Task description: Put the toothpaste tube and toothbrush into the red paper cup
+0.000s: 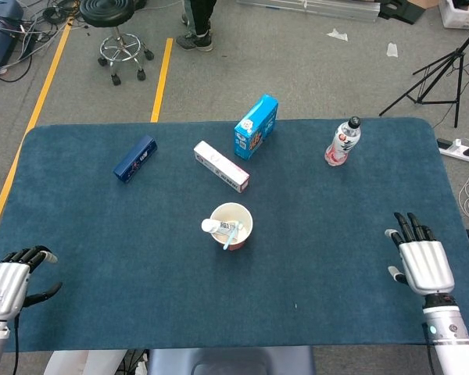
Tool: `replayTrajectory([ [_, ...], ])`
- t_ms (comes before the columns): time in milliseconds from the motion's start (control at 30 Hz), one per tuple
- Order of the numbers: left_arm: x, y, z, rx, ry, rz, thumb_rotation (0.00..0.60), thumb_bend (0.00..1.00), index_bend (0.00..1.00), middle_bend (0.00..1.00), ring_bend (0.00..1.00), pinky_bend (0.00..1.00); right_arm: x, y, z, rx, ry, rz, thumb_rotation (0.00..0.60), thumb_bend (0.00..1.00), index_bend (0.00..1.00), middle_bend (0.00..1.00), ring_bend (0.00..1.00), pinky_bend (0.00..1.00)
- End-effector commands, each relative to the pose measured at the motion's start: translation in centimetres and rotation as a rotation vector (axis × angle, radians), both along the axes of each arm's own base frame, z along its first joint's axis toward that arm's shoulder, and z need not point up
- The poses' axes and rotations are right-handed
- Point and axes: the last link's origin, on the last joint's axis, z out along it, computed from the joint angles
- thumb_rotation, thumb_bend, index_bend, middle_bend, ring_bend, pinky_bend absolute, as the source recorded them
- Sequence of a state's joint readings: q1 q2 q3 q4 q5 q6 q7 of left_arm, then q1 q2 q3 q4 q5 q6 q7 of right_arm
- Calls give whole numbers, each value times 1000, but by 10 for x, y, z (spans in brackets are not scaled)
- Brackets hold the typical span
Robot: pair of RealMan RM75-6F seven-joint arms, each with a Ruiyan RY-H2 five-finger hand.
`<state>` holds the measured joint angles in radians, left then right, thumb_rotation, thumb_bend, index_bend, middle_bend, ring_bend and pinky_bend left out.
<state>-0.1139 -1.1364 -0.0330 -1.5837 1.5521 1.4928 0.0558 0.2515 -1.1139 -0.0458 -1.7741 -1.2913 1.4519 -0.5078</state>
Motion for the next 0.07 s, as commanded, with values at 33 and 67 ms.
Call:
replayTrajectory([
  [33, -1, 1, -1, -3, 1, 3, 600, 147, 441, 370, 374, 421, -11, 11, 3, -17, -26, -31, 600, 92, 322, 93, 0, 229],
  [67, -1, 1, -1, -4, 2, 4, 600, 147, 440, 370, 374, 421, -14, 13, 3, -23, -38, -38, 600, 91, 322, 93, 0, 229],
])
